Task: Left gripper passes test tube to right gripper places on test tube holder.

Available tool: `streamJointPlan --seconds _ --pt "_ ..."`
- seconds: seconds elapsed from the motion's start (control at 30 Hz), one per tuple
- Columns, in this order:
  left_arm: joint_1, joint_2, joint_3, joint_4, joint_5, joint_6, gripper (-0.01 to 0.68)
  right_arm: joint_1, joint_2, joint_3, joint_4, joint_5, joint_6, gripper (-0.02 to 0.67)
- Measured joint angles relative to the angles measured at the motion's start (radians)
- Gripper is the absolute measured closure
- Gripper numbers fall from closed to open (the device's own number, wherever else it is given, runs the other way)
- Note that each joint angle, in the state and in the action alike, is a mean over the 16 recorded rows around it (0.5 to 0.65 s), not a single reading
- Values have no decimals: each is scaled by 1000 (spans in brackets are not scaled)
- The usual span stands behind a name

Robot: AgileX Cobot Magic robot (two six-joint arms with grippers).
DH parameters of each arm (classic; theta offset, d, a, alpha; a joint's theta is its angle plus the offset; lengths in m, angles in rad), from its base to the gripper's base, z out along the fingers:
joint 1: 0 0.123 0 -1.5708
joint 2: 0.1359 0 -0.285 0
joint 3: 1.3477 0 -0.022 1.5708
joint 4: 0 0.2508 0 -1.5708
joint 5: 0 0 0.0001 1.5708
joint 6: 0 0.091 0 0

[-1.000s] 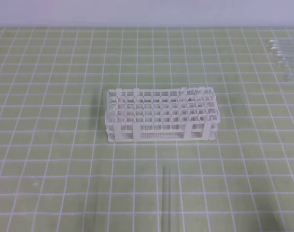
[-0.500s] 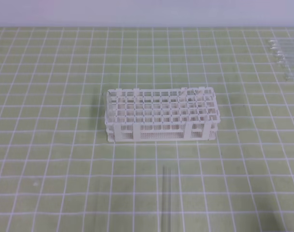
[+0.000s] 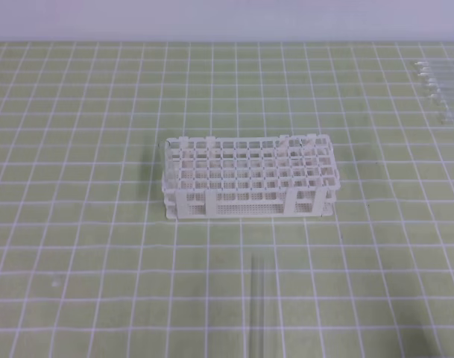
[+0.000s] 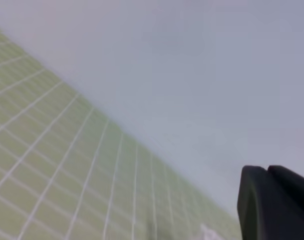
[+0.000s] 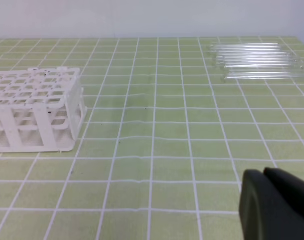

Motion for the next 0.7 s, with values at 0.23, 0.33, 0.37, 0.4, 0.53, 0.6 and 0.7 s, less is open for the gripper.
streamJointPlan --seconds 0.23,0.33,0.37,0.4,0.53,0.6,0.7 --pt "-5 7 -39 -29 31 -94 675 0 0 0 0 0 0 666" --pt "-13 29 -100 -36 114 -68 675 0 0 0 0 0 0 666" --pt "-16 41 -127 -38 150 -52 675 0 0 0 0 0 0 666" --pt "-19 56 -159 -41 192 -34 675 0 0 0 0 0 0 666" --pt "-32 141 -309 -62 390 82 675 0 0 0 0 0 0 666" --pt "-39 203 -394 -81 493 166 675 0 0 0 0 0 0 666" --pt "-47 321 -519 -135 639 318 675 0 0 0 0 0 0 666"
